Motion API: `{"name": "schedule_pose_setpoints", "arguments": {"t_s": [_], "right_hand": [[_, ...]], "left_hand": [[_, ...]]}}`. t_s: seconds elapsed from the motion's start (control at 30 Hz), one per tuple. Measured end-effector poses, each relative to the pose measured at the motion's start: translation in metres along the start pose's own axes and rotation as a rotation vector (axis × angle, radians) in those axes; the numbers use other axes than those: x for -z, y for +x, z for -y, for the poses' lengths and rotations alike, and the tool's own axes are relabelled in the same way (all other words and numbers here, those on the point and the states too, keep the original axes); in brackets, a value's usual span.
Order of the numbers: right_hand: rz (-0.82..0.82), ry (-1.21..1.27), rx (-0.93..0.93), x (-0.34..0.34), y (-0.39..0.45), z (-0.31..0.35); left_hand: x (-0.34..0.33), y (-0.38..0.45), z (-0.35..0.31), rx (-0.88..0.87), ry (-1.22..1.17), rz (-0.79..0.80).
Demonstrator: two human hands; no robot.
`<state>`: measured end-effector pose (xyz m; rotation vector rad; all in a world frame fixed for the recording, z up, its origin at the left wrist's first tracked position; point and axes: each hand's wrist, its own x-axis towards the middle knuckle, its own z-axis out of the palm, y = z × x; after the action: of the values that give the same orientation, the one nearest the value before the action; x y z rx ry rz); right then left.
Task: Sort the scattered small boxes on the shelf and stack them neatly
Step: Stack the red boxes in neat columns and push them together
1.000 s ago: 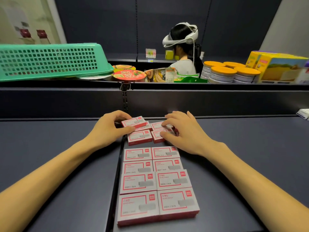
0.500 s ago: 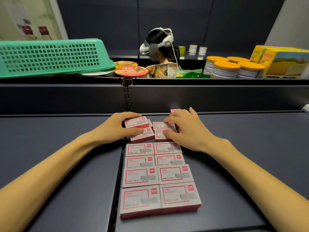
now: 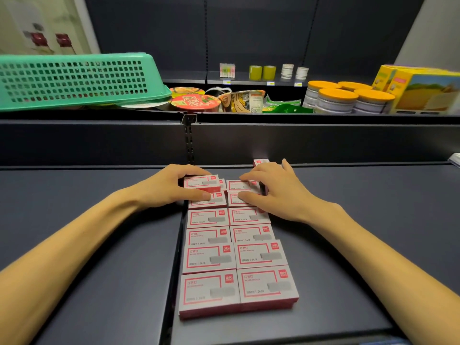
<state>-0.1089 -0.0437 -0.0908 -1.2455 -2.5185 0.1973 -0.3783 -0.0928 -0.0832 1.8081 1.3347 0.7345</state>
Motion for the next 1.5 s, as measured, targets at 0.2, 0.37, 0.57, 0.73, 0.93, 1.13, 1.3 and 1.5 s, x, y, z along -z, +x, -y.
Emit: {"name": "schedule_pose_setpoints", "arguments": {"t_s": [0.2, 0.37, 0.57, 0.73, 0.93, 1.13, 1.3, 1.5], "right_hand": [[0.004, 0.039, -0.011, 0.002, -0.001, 0.002], [0.009, 0.067, -0.005, 0.003, 0.000, 0.003], [0.004, 0.054, 0.004, 0.001, 0.001, 0.003], [-0.004, 0.048, -0.015, -0.001, 0.001, 0.008], [0.018, 0.026, -0.022, 0.001, -0.001, 0.012], [0.015, -0.010, -0.035, 0.001, -0.002, 0.016], [-0.063, 0.059, -0.078, 0.008, 0.000, 0.007], [-0.099, -0.049, -0.433, 0.023, -0.002, -0.023]], "left_hand": [[0.000, 0.002, -0.002, 0.001, 0.030, 0.012], [0.001, 0.001, -0.002, -0.008, 0.014, 0.019], [0.000, 0.000, -0.001, -0.003, -0.013, 0.036], [-0.002, 0.002, -0.001, 0.015, -0.020, 0.027], [0.000, 0.001, -0.001, 0.012, -0.012, 0.039], [-0.001, 0.000, -0.001, 0.012, -0.013, 0.044], [0.001, 0.000, -0.005, 0.014, 0.061, -0.030], [0.004, -0.004, -0.001, -0.032, 0.144, -0.053]]}}
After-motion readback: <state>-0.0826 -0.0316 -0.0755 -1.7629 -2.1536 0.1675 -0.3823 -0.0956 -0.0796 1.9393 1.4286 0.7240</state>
